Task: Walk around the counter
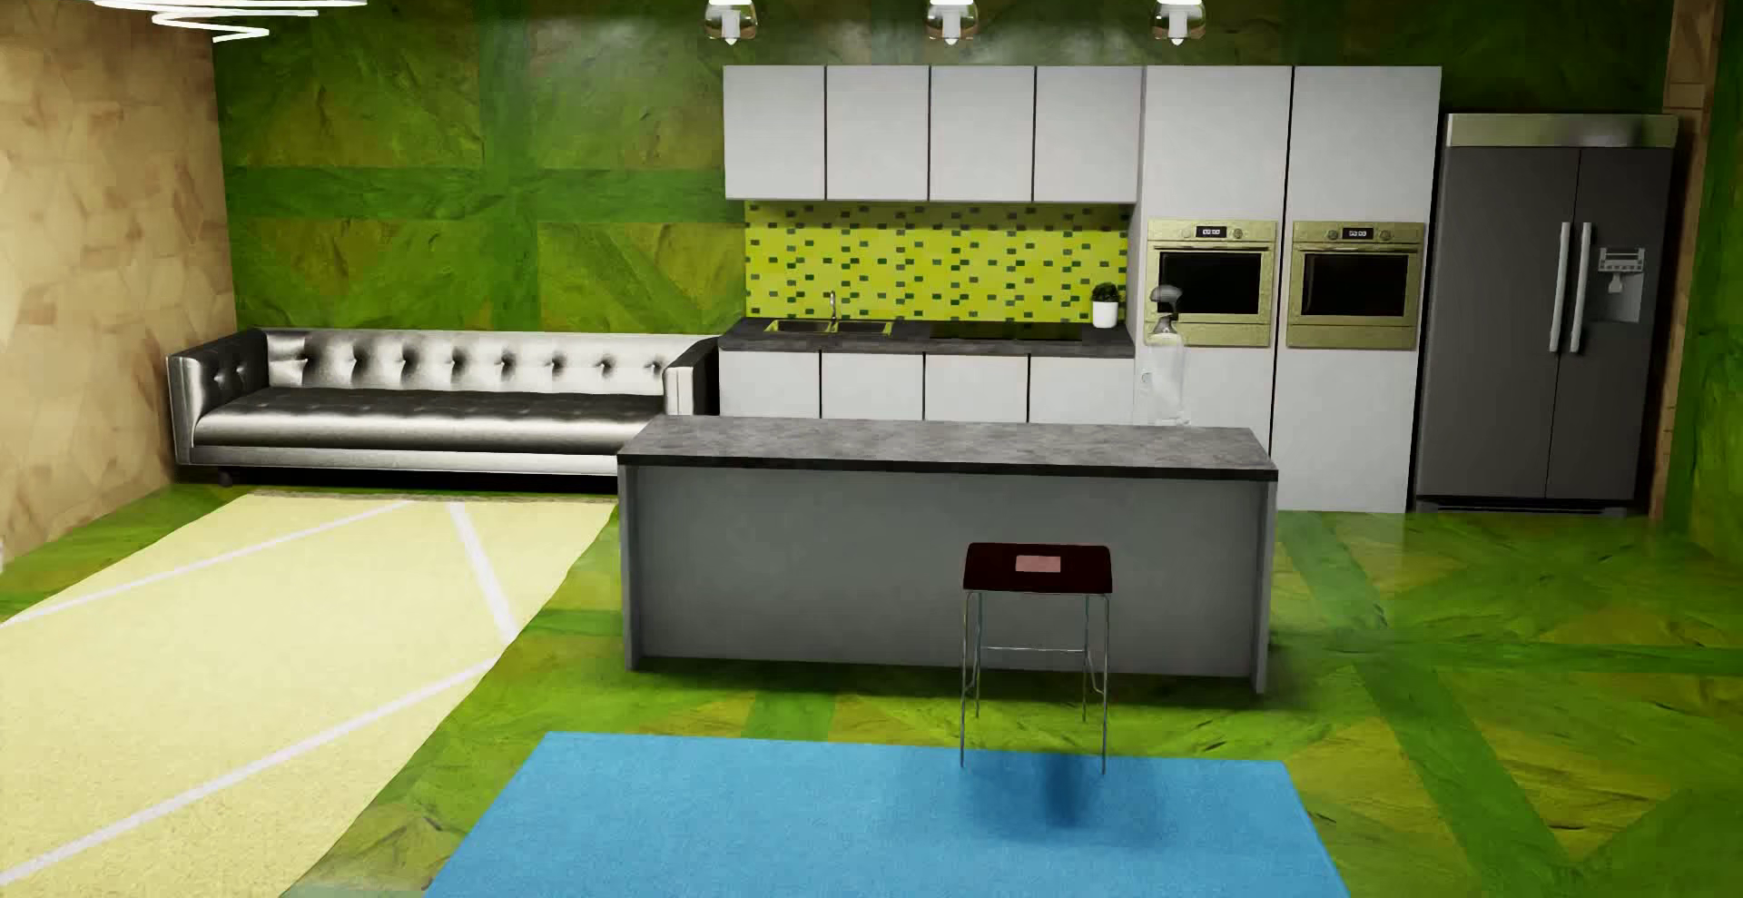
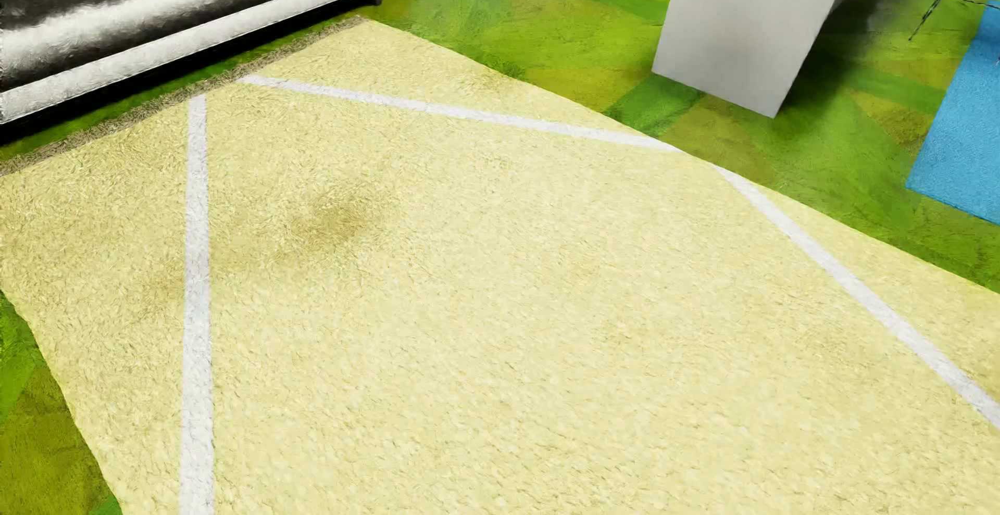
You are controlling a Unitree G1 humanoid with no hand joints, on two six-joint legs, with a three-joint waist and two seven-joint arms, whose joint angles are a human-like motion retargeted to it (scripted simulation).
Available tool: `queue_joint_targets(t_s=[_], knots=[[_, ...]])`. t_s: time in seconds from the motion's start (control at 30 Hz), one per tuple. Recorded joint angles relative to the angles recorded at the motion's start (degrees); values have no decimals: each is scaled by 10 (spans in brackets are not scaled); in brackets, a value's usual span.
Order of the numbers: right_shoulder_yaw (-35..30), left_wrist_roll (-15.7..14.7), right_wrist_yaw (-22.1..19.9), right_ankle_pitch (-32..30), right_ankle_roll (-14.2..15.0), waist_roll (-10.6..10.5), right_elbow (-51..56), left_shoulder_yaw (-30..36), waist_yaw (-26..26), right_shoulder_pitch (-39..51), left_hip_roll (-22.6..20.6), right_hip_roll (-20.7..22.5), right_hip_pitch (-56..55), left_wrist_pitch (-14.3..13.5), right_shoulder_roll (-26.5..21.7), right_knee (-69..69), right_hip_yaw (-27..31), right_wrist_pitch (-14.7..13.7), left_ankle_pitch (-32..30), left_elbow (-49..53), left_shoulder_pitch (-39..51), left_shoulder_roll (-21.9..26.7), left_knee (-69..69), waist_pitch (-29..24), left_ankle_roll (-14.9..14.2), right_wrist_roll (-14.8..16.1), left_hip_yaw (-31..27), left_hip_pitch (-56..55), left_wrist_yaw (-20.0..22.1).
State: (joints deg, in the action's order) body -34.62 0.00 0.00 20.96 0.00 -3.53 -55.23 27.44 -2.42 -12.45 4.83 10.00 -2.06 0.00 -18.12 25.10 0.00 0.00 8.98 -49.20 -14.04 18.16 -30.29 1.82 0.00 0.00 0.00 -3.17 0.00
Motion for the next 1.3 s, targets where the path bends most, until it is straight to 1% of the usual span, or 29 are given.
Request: queue_joint_targets(t_s=[0.03,0.13,0.2,0.3,0.33,0.37,0.4,0.47,0.5,0.53,0.6,0.63,0.73,0.8,0.83,0.87,0.9,0.93,0.97,1.0,1.03,1.07,1.1,1.13,1.17,1.2,1.23,1.27,1.3], knots=[[-9,0,0,-8,0,-2,7,1,0,7,0,3,-2,0,-4,-6,0,0,-1,8,9,0,1,-1,0,0,0,0,0],[5,0,0,-41,0,-6,30,-10,4,18,3,7,-15,0,-5,-11,0,0,2,18,27,-9,4,0,0,0,0,6,0],[8,0,0,-43,0,-7,42,-13,11,24,3,6,-15,0,0,-8,0,0,5,15,33,-13,7,-1,0,0,0,13,0],[6,0,0,-62,0,-8,55,-8,7,24,2,13,-21,0,6,-5,0,0,29,16,28,-10,9,-4,0,0,0,16,0],[5,0,0,-72,0,-5,55,-11,15,27,-3,11,-27,0,9,-1,0,0,36,17,27,-8,4,-8,0,0,0,2,0],[-9,0,0,-76,0,-5,59,-11,3,25,-3,16,-24,0,7,0,0,0,49,14,19,-7,-12,-11,0,0,0,-8,0],[-8,0,0,-69,0,-3,58,-21,2,23,-7,17,-17,0,8,0,0,0,66,11,10,-7,-41,-17,0,0,0,-29,0],[-32,0,0,-49,0,-12,64,-11,-11,29,6,26,19,0,-8,-1,0,0,65,2,0,-4,-158,-42,0,0,0,-88,0],[-29,0,0,-38,0,-11,98,-5,-21,25,2,22,32,0,-22,-2,0,0,69,2,-5,-5,-206,-51,0,0,0,-120,0],[-37,0,0,-25,0,-4,95,-3,-44,33,2,12,43,0,-26,-6,0,0,70,-1,-15,-4,-234,-50,0,0,0,-149,0],[-31,0,0,0,0,10,93,-2,-70,49,-2,0,75,0,-23,-17,0,0,49,-9,-30,3,-203,-56,0,0,0,-199,0],[-18,0,0,16,0,16,80,2,-91,65,4,-5,79,0,-17,-17,0,0,31,-18,-33,8,-182,-59,0,0,0,-230,0],[-11,0,0,78,0,15,80,0,-104,87,11,-8,154,0,-16,-26,0,0,-19,-59,-43,8,-111,-71,0,0,0,-280,0],[-18,0,0,88,0,16,64,-5,-121,99,14,-11,196,0,-16,-29,0,0,-20,-78,-45,9,-89,-75,0,0,0,-298,0],[-28,0,0,76,0,18,57,-2,-138,99,23,-13,211,0,-17,-35,0,0,-14,-82,-44,10,-106,-72,0,0,0,-306,0],[-46,0,0,57,0,24,67,2,-148,89,10,-27,218,0,-23,-25,0,0,-10,-87,-45,10,-129,-66,0,0,0,-315,0],[-25,0,0,20,0,31,44,0,-161,80,3,-42,212,0,-11,-3,0,0,9,-90,-47,10,-170,-60,0,0,0,-326,0],[-56,0,0,-41,0,40,38,5,-164,70,-4,-52,213,0,-12,33,0,0,29,-85,-50,16,-196,-59,0,0,0,-308,0],[-56,0,0,-135,0,38,39,14,-159,52,-11,-59,190,0,-13,98,0,0,50,-98,-41,11,-211,-55,0,0,0,-289,0],[-62,0,0,-223,0,33,33,11,-147,40,-13,-63,136,0,-14,205,0,0,73,-96,-40,8,-214,-49,0,0,0,-265,0],[-64,0,0,-269,0,36,32,1,-132,32,-34,-77,82,0,-11,327,0,0,92,-83,-33,7,-205,-68,0,0,0,-219,0],[-55,0,0,-265,0,35,41,1,-93,19,-50,-78,19,0,-14,437,0,0,105,-70,-26,2,-188,-77,0,0,0,-181,0],[-65,0,0,-254,0,24,34,8,-64,12,-48,-68,-34,0,-17,498,0,0,111,-59,-19,5,-161,-83,0,0,0,-127,0],[-50,0,0,-255,0,14,31,5,-30,-1,-44,-58,-94,0,-13,502,0,0,114,-38,-14,6,-130,-82,0,0,0,-81,0],[-24,0,0,-279,0,8,38,4,12,-13,-46,-53,-141,0,-12,447,0,0,110,-21,-6,6,-92,-87,0,0,0,-32,0],[-19,0,0,-311,0,-1,51,-5,44,-28,-42,-45,-172,0,-18,352,0,0,104,-1,-2,7,-55,-90,0,0,0,22,0],[-37,0,0,-337,0,-5,49,-3,66,-32,-38,-38,-203,0,-24,243,0,0,101,18,9,17,-21,-90,0,0,0,65,0],[-35,0,0,-323,0,-5,54,-4,84,-42,-36,-36,-224,0,-28,139,0,0,106,34,21,24,2,-87,0,0,0,105,0],[-30,0,0,-242,0,-5,55,-8,102,-47,-36,-37,-241,0,-26,52,0,0,116,49,32,31,20,-83,0,0,0,140,0]])
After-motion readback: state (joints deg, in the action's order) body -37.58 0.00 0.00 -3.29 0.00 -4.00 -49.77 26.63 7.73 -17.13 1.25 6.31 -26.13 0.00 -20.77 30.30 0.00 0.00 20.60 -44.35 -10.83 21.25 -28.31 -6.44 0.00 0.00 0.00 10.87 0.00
